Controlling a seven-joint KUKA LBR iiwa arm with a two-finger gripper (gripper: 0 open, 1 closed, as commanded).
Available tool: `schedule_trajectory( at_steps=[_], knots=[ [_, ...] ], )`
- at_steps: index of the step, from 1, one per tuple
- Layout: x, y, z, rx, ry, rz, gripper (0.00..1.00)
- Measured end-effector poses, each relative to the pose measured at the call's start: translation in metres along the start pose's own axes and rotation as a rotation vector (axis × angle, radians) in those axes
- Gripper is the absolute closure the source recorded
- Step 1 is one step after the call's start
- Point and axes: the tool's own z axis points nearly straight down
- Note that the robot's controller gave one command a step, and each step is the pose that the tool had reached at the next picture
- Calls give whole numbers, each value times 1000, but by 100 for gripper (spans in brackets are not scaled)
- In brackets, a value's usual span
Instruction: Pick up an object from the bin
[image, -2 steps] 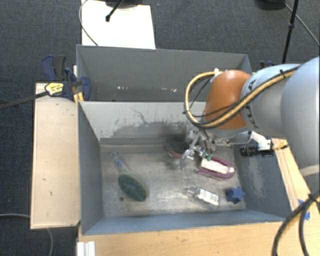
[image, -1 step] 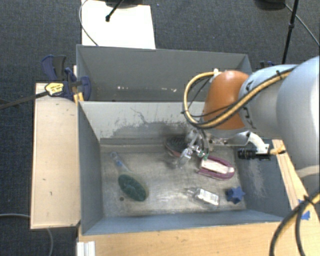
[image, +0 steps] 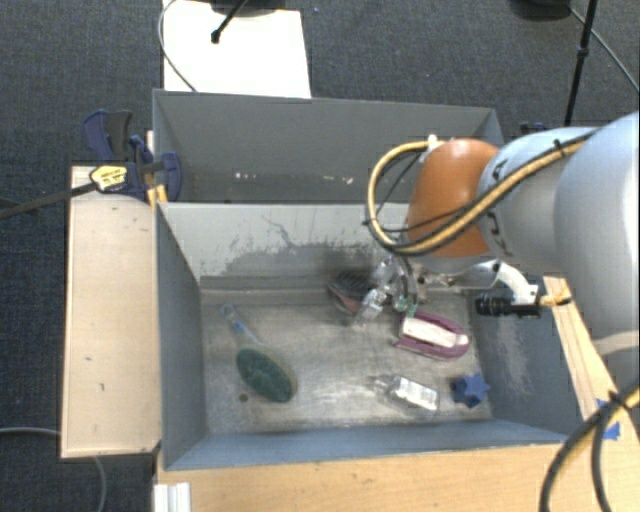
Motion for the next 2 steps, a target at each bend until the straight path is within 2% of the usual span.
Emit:
schedule_trajectory(
  at_steps=[1, 2],
  knots=[
    [-3, 1, -31, 14, 25, -3, 100],
    [-3, 1, -59, 17, 31, -8, 100]
  ],
)
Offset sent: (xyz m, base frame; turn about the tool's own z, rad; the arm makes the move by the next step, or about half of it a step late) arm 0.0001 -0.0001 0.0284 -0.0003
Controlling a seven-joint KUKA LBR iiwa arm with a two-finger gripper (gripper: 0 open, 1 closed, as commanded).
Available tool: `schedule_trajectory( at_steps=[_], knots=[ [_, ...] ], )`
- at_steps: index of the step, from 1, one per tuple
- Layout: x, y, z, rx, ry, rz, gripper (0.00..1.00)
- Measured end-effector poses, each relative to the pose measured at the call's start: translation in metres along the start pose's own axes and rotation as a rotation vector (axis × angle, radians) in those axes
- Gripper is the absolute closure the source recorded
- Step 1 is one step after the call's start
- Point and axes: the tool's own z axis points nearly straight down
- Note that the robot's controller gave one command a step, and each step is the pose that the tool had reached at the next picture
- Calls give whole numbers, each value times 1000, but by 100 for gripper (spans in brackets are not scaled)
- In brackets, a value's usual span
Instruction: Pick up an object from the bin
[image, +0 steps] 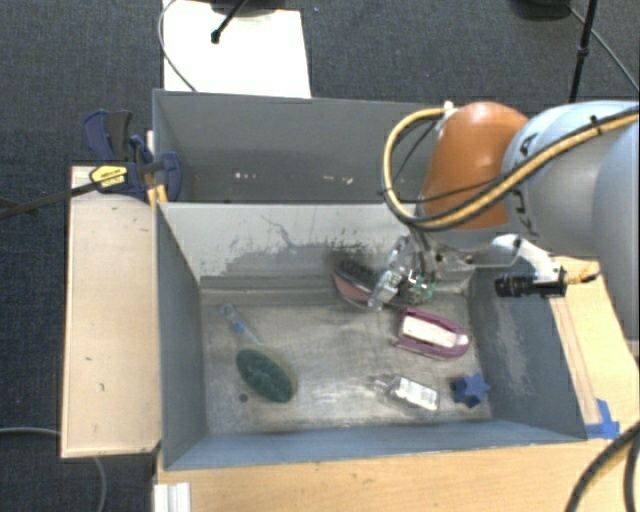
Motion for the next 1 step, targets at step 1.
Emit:
schedule_trajectory(
  at_steps=[1],
  knots=[
    [-1, 0, -33, -3, -5, -5, 100]
  ],
)
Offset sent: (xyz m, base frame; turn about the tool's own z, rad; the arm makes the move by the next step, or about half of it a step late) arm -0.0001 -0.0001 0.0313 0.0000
